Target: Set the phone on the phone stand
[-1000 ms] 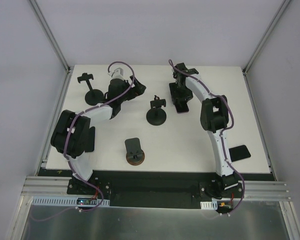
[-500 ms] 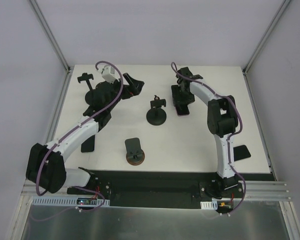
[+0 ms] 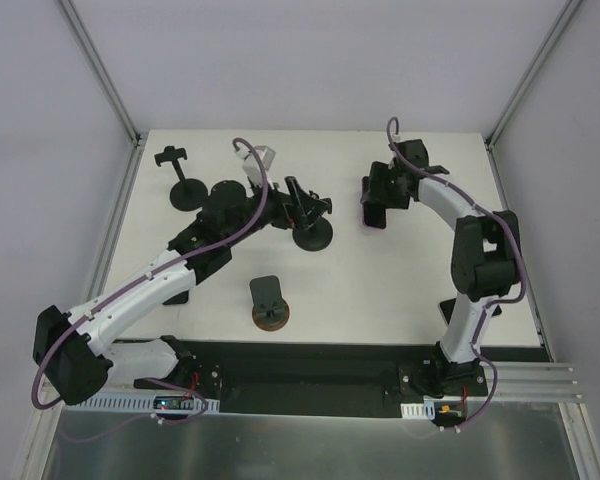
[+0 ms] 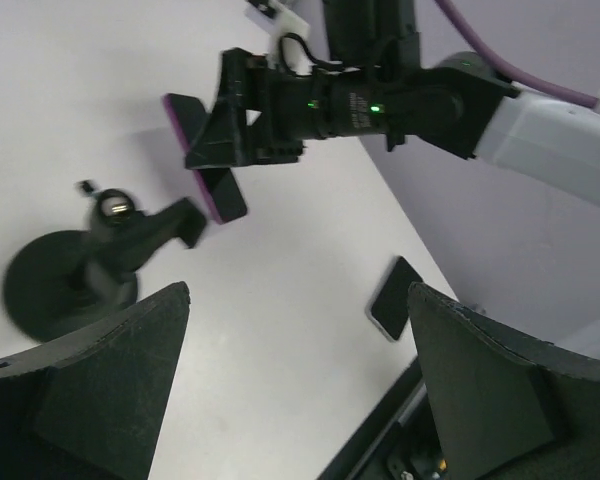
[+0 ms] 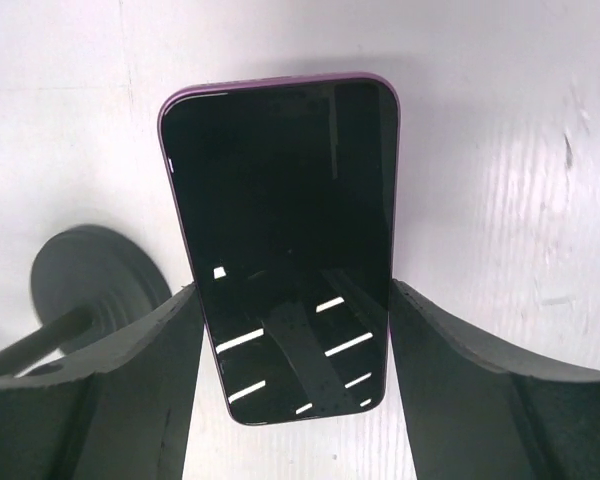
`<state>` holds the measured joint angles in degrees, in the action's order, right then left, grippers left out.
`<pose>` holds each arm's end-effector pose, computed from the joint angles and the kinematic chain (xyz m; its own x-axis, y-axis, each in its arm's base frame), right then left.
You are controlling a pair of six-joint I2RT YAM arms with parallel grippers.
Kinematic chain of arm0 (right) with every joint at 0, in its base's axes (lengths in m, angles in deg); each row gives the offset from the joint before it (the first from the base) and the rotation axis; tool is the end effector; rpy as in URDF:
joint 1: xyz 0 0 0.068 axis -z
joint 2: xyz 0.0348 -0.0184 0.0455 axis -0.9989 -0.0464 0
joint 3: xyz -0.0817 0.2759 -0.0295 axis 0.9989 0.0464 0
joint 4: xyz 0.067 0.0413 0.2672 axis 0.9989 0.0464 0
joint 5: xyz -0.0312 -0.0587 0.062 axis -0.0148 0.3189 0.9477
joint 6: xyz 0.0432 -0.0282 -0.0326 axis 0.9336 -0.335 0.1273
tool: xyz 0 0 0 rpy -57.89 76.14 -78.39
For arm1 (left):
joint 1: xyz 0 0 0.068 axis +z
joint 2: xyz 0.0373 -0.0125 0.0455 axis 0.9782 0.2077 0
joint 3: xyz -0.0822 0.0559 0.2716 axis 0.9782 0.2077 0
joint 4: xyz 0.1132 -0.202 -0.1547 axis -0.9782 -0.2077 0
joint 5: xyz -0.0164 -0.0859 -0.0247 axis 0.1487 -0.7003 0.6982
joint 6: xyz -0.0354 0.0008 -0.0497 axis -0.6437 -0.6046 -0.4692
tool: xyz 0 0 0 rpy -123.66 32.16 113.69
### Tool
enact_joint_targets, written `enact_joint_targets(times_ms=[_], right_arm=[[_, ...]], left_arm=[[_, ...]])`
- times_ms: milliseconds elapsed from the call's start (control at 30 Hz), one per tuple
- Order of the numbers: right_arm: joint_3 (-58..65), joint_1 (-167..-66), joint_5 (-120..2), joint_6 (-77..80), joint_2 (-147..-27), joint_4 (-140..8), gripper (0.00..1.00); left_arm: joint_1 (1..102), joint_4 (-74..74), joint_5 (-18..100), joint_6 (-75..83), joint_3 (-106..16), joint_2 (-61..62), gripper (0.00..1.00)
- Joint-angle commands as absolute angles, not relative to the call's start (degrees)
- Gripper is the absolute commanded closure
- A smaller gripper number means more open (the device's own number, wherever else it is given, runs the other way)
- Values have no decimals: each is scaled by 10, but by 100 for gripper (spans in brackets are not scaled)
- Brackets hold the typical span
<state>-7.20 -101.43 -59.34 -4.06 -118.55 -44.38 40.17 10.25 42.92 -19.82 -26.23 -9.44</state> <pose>0.4541 0.1199 0.2221 -0.7319 -0.1605 -0.6623 -0.3053 0.9461 0.1081 0.2290 -0.1841 0.3733 -0.3959 -0.4147 -0.8194 0.5703 0.5883 -0.5733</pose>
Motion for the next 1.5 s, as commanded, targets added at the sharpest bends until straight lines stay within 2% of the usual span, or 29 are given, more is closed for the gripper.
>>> enact_joint_targets(times_ms=[0,200,300,333,400,433,567,633,733,867,900,1033,1233,1333,1467], right_arm=[[9,-984,-515,48,-1055,-571,99],[104,-978,-491,129,-945,-648,99],[153,-972,-491,167,-881,-664,99],[165,-968,-490,192,-865,-688,99],[190,-963,-483,219,-827,-704,99],[193,-963,-478,239,-816,-709,99],[203,-962,-456,281,-772,-717,99],[209,-964,-440,300,-753,-730,99],[219,-967,-440,322,-726,-739,99],[226,-970,-443,338,-703,-741,99],[227,-970,-440,342,-697,-743,99],[227,-974,-422,355,-687,-750,99],[231,-981,-406,377,-675,-766,99],[231,-989,-401,382,-673,-771,99],[224,-999,-389,374,-669,-781,98]], left_arm=[[326,82,446,-117,-359,-55,11],[226,82,586,-31,-410,24,10],[192,93,637,14,-428,58,17],[185,97,655,21,-433,71,24],[182,100,673,25,-437,82,27],[182,107,687,24,-437,90,27],[182,131,715,17,-441,107,9],[182,134,721,20,-450,123,7],[182,136,716,26,-476,147,11],[182,137,713,22,-508,171,21],[182,141,718,23,-510,178,26],[182,155,730,38,-524,191,37],[182,158,723,65,-548,204,46],[182,160,722,76,-545,200,59],[182,123,725,82,-545,183,97]])
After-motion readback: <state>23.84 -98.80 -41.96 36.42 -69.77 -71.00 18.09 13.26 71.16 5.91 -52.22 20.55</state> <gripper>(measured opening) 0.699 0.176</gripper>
